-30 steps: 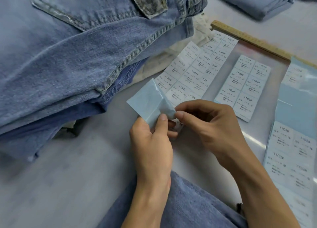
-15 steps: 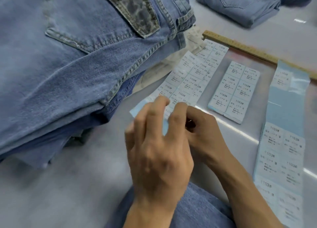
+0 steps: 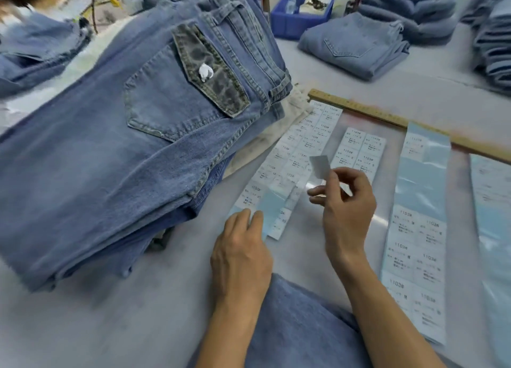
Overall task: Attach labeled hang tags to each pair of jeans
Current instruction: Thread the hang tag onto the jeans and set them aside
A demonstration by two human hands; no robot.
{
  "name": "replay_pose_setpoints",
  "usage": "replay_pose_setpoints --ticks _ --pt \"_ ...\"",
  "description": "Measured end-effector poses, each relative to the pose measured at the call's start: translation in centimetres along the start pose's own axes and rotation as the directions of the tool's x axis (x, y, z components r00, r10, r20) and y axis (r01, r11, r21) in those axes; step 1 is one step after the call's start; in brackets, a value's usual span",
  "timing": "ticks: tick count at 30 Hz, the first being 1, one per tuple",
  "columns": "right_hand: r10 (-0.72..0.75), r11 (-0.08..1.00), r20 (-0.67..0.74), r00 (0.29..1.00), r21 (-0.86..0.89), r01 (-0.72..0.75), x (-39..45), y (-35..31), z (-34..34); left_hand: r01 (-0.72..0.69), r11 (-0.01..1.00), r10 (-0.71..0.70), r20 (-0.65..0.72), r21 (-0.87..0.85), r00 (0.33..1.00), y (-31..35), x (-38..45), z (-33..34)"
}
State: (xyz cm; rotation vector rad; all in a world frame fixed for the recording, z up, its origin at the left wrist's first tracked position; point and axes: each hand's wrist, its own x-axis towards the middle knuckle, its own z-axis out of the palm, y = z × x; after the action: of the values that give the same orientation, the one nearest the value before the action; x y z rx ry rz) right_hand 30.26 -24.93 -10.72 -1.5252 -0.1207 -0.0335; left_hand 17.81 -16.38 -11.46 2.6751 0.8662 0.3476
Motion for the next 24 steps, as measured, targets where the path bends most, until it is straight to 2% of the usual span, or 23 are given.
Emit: replay_pose_setpoints --ticks 3,5,6,7,8,9,11,14,16,17,18,19,21,24 --pt "-0.179 0.978 0.069 0.981 -0.093 0.185 -1.9 -2.4 -1.6 0.032 0.999 -0.031 0.013 -0.011 0.999 1.7 0.5 -2.2" --pt "-0.341 0.913 0.121 0.932 -0.195 0.359 -3.4 -4.3 -3.3 0.066 0.967 -0.093 -0.099 -0.247 0.991 3.7 0.6 -4.7" --pt "-0.423 0.862 0.134 0.896 -0.246 0.443 -4.1 -5.3 -4.4 0.091 0.893 -0.158 -0.12 -0.44 0.98 5.0 0.2 -6.1" --pt "-0.492 0.803 0.152 0.857 -0.301 0.514 -4.8 -6.2 -5.7 0.142 0.74 -0.222 -0.04 -0.658 0.974 6.2 -0.3 -7.4" --pt "-0.545 0.743 0.174 0.821 -0.354 0.568 -5.4 -7.1 -7.2 0.219 0.561 -0.232 0.102 -0.798 0.967 7.5 -0.8 -8.6" --pt "-0.58 0.69 0.197 0.791 -0.397 0.605 -6.1 -8.0 -8.7 0.29 0.428 -0.19 0.228 -0.856 0.955 8.6 -1.4 -9.4" --pt "-0.603 0.632 0.231 0.763 -0.446 0.634 -7.6 -9.6 -11.5 0.339 0.34 -0.069 0.336 -0.877 0.939 10.7 -2.8 -10.6" --pt "-0.608 0.579 0.26 0.75 -0.501 0.643 -9.1 -11.7 -15.5 0.324 0.346 0.016 0.35 -0.881 0.936 13.7 -4.4 -11.2" --pt "-0.575 0.635 0.219 0.788 -0.488 0.599 -9.7 -13.2 -17.9 0.332 0.363 0.05 0.374 -0.871 0.926 15.8 -5.4 -11.5" --pt "-0.518 0.735 0.142 0.844 -0.43 0.524 -10.0 -14.1 -19.0 0.33 0.361 0.078 0.381 -0.872 0.921 16.9 -5.9 -11.7" --pt "-0.397 0.868 0.008 0.918 -0.322 0.378 -10.4 -15.2 -19.9 0.328 0.353 0.105 0.386 -0.876 0.916 18.0 -6.5 -11.9" --pt "-0.234 0.961 -0.131 0.963 -0.184 0.208 -10.8 -16.3 -20.8 0.33 0.339 0.131 0.391 -0.881 0.911 19.2 -7.1 -11.9" --pt "0.045 0.998 -0.282 0.958 0.051 -0.032 -11.3 -17.5 -22.9 0.325 0.332 0.194 0.401 -0.886 0.895 21.5 -8.4 -11.7" --pt "0.168 0.985 -0.379 0.91 0.097 -0.142 -12.0 -18.3 -26.6 0.291 0.358 0.335 0.413 -0.887 0.847 25.2 -10.5 -11.0"
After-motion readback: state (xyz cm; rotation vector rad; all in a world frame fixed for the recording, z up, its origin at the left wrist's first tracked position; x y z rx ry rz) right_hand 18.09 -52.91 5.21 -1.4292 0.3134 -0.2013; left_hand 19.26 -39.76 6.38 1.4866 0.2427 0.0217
